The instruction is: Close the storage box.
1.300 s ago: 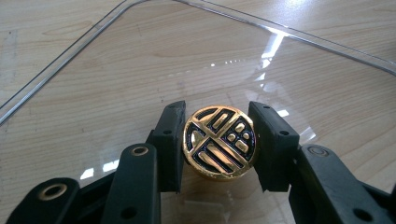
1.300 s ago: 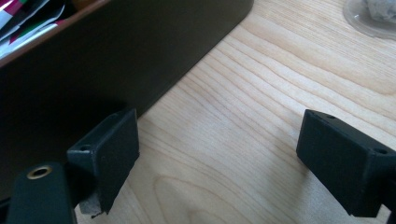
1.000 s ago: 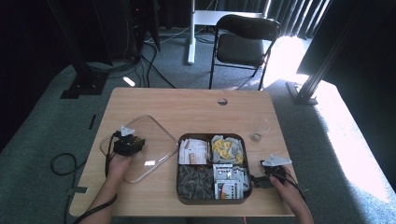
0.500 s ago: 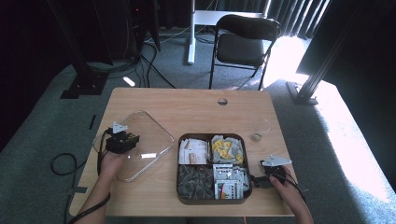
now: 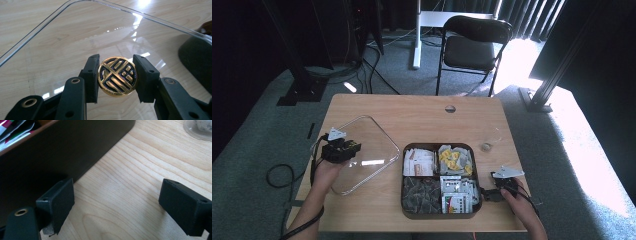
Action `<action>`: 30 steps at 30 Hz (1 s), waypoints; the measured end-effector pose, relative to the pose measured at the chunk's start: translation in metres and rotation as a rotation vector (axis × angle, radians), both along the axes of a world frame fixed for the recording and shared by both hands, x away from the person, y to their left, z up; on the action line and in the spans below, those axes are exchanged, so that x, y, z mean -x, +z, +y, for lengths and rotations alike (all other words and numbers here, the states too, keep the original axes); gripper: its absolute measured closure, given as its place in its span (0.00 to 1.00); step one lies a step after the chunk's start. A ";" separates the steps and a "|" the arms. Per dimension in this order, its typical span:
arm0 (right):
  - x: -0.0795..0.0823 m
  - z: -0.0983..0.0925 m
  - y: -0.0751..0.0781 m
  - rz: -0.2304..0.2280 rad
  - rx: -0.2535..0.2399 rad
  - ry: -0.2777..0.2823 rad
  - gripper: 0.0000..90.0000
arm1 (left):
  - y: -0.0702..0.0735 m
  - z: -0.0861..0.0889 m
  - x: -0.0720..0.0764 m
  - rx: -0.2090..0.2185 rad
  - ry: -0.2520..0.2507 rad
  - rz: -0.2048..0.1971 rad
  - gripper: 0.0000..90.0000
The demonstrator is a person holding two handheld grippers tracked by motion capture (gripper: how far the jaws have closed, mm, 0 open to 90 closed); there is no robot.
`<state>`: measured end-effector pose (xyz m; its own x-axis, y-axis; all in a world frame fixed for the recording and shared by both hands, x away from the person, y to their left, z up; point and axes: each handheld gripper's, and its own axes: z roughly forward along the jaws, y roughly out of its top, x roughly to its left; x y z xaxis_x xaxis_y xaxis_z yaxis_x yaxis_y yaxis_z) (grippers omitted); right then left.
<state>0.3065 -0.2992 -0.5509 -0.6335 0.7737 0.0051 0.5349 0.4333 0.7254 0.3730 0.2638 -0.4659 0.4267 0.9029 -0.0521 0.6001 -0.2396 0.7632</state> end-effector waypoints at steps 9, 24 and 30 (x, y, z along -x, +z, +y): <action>0.000 0.000 0.000 0.000 0.000 0.000 0.14 | 0.015 -0.014 0.003 0.009 -0.070 -0.006 0.66; 0.000 0.000 0.000 0.000 0.000 0.000 0.14 | 0.036 -0.054 0.009 0.048 -0.221 -0.030 0.66; 0.000 0.000 0.000 0.000 0.000 0.001 0.14 | 0.040 -0.071 0.010 0.056 -0.268 -0.031 0.66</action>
<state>0.3065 -0.2993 -0.5509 -0.6341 0.7732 0.0046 0.5343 0.4339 0.7254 0.3627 0.1924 -0.4261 0.6519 0.7539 -0.0815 0.4972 -0.3437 0.7967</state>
